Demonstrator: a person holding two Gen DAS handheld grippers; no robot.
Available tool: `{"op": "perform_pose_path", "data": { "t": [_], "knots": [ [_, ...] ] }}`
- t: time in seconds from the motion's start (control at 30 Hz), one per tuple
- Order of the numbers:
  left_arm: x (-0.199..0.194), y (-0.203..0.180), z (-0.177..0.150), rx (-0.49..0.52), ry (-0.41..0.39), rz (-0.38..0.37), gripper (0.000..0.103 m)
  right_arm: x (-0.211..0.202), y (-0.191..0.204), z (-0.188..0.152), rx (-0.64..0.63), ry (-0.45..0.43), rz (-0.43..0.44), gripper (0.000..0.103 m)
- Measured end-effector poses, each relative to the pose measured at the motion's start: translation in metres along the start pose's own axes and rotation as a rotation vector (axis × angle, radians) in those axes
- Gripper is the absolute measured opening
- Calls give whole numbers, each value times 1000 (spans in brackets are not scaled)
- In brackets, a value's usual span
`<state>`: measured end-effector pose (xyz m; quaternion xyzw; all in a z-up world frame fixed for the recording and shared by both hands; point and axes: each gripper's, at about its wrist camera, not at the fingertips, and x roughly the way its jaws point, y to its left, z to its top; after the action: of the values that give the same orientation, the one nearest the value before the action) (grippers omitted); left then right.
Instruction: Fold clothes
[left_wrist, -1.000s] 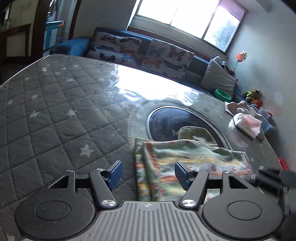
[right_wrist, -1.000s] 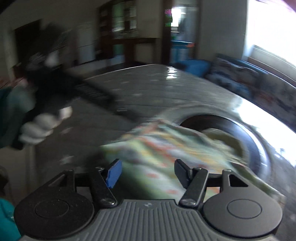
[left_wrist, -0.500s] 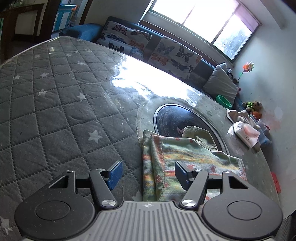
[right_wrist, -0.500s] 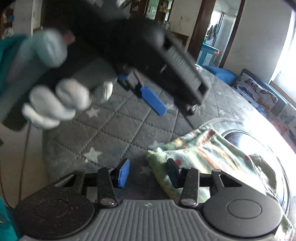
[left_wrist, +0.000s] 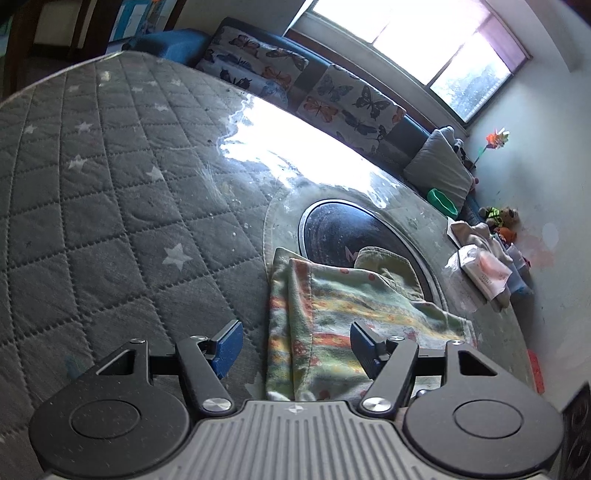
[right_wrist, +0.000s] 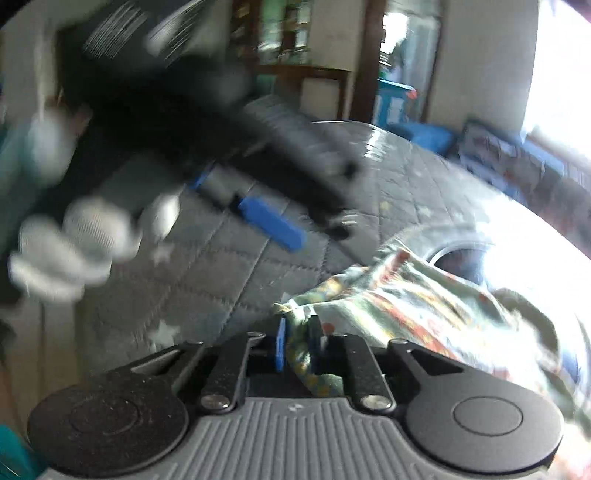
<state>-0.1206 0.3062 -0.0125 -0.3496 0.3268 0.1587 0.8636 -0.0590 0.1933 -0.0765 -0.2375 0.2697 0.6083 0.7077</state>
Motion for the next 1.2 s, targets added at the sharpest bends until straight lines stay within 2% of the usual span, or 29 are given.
{"op": "perform_pose_path", "data": {
  "t": [0.13, 0.4, 0.47, 0.6, 0.67, 0.73, 0.83, 1.0, 1.03, 1.13, 1.2],
  "knots": [
    [4, -2, 2, -62, 19, -39, 71, -19, -20, 5, 111, -57, 38, 9],
    [27, -8, 4, -198, 99, -138, 70, -46, -39, 5, 219, -136, 62, 8],
    [34, -9, 4, -217, 120, -162, 66, -50, -43, 3, 234, -150, 66, 8],
    [48, -9, 4, -240, 152, -177, 49, -51, -43, 0, 245, -163, 71, 8],
    [52, -8, 2, -246, 163, -177, 47, -49, -41, -2, 240, -162, 73, 8],
    [56, -7, 1, -250, 172, -178, 34, -47, -38, -3, 231, -159, 73, 8],
    [60, -5, 0, -241, 177, -172, 23, -45, -35, -5, 216, -152, 73, 8],
    [63, -2, -2, -231, 177, -163, 15, -48, -40, -8, 236, -152, 80, 11],
    [64, -1, -3, -231, 178, -161, 15, -50, -41, -9, 240, -155, 76, 15],
    [64, 2, -4, -233, 180, -163, 14, -65, -49, -17, 271, -167, 43, 18],
    [63, 3, -4, -230, 179, -164, 14, -74, -60, -24, 290, -169, 3, 26]
  ]
}}
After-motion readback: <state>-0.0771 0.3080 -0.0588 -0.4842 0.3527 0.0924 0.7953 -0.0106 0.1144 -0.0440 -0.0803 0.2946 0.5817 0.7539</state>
